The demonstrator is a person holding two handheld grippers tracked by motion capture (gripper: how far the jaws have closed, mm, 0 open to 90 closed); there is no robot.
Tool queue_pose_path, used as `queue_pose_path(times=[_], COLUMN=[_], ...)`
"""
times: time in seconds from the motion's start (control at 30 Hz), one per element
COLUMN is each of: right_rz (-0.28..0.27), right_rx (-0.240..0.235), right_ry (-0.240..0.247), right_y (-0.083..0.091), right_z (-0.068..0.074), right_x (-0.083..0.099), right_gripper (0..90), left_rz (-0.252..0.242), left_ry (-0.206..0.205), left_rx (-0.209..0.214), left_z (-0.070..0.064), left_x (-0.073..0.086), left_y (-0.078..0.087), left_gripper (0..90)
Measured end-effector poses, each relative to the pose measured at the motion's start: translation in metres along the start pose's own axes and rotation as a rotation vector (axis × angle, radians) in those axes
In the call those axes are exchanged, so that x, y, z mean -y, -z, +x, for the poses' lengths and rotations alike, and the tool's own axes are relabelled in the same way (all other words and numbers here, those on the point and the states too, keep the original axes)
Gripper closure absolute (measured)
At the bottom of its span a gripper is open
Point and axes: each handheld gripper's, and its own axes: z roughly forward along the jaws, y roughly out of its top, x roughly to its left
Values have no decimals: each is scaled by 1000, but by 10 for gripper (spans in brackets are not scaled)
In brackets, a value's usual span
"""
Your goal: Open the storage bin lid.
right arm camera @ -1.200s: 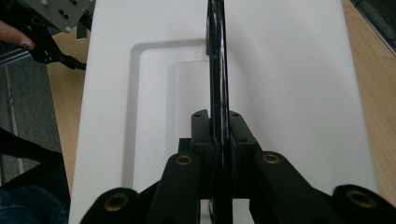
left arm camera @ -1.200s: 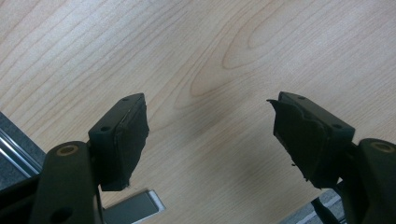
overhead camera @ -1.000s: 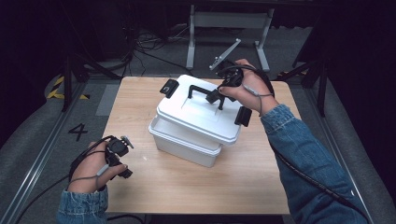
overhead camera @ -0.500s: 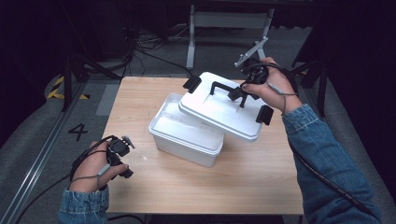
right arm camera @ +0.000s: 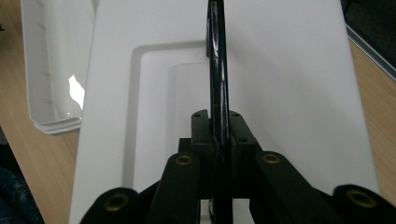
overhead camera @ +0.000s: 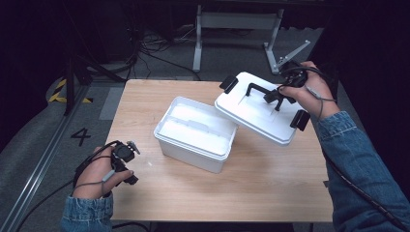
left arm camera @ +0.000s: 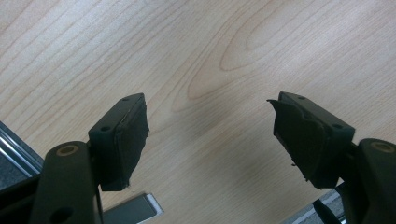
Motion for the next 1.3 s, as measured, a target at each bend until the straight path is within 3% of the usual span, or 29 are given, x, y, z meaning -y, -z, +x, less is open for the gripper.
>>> queue_pose_path(times=[0.3, 0.63, 0.9, 1.03, 1.3], right_rz=[-9, -1, 1, -21, -1], right_rx=[50, 80, 87, 74, 62], right_ry=[-90, -173, -234, -254, -290], right_y=[8, 1, -19, -32, -60], right_z=[-29, -53, -70, -75, -82], right_x=[28, 51, 76, 88, 107], right_gripper=[841, 841, 841, 840, 841], left_rz=[-1, 0, -1, -2, 0], left_ry=[0, 7, 8, 8, 2], left_rx=[-6, 0, -5, -7, -8], left_z=[0, 0, 0, 0, 1], left_x=[0, 0, 1, 1, 1], left_y=[0, -1, -2, -3, -4], left_gripper=[272, 271, 272, 272, 273])
